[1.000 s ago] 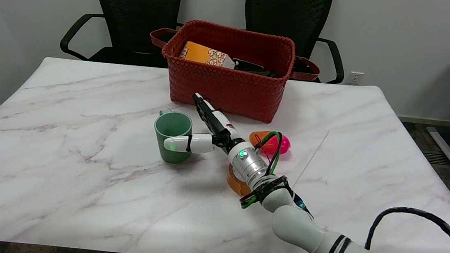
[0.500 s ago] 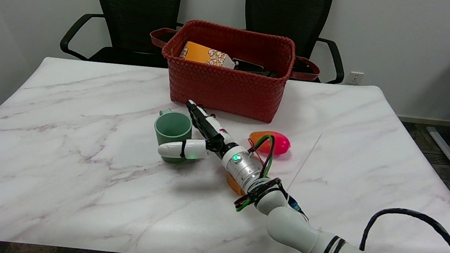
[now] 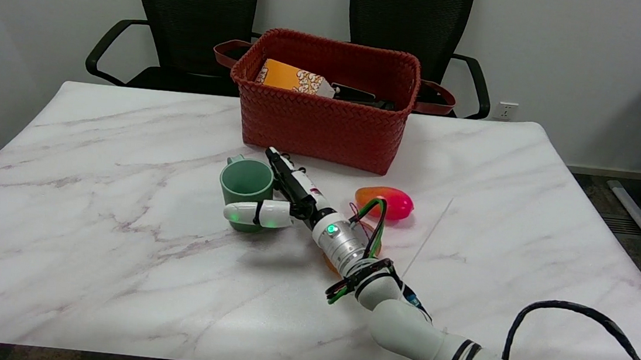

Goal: Pick up the green mug.

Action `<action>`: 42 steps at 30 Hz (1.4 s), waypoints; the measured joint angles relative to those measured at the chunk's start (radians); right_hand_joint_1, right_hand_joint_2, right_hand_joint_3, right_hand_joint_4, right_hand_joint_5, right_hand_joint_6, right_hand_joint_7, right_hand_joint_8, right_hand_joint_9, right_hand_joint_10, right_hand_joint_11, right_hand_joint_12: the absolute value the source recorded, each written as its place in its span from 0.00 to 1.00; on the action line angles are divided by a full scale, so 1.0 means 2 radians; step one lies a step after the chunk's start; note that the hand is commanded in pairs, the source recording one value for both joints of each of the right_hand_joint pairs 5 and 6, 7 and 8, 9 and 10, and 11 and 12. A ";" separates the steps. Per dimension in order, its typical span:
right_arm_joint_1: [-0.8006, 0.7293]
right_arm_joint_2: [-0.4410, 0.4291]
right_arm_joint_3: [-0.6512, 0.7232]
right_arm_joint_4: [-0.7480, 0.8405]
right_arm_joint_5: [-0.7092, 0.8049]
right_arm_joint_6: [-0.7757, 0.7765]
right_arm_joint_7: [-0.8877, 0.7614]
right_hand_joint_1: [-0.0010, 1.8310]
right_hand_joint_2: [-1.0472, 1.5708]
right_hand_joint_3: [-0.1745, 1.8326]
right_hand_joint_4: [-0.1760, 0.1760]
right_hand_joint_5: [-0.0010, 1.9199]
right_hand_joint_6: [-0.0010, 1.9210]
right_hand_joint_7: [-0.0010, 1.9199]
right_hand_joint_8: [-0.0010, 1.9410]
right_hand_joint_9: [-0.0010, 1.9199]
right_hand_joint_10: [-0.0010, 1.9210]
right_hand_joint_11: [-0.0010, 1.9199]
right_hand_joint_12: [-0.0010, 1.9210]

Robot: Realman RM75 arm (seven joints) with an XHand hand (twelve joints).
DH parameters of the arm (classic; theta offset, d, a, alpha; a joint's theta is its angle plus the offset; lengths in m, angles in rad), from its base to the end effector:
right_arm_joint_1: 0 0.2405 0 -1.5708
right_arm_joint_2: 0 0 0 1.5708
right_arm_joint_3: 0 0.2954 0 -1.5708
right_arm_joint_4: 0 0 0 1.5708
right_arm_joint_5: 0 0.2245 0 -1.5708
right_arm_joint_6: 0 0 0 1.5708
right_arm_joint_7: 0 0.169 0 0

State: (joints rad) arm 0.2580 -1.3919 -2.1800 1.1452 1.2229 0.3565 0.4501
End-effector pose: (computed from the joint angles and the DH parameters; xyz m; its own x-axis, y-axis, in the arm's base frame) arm -0.3586 -0.4303 0.1616 0.2514 -0.2056 0.9458 -0.9653 0.0182 0.2605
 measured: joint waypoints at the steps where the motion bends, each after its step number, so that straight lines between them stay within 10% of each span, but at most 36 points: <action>1: 0.000 -0.001 0.000 -0.002 0.000 0.002 0.000 0.55 0.62 0.00 0.50 0.00 0.00 0.00 0.00 0.02 0.02 0.10 0.10; 32: 0.015 -0.042 -0.008 -0.048 -0.007 0.043 0.003 0.53 0.63 0.00 0.50 0.00 0.00 0.00 0.00 0.11 0.11 0.11 0.11; 42: 0.018 -0.050 -0.010 -0.056 -0.008 0.046 0.004 0.54 0.68 0.00 0.50 0.09 0.09 0.32 0.31 0.31 0.31 0.27 0.27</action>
State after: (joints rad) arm 0.2950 -1.4909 -2.2007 1.0341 1.2076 0.4475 0.4572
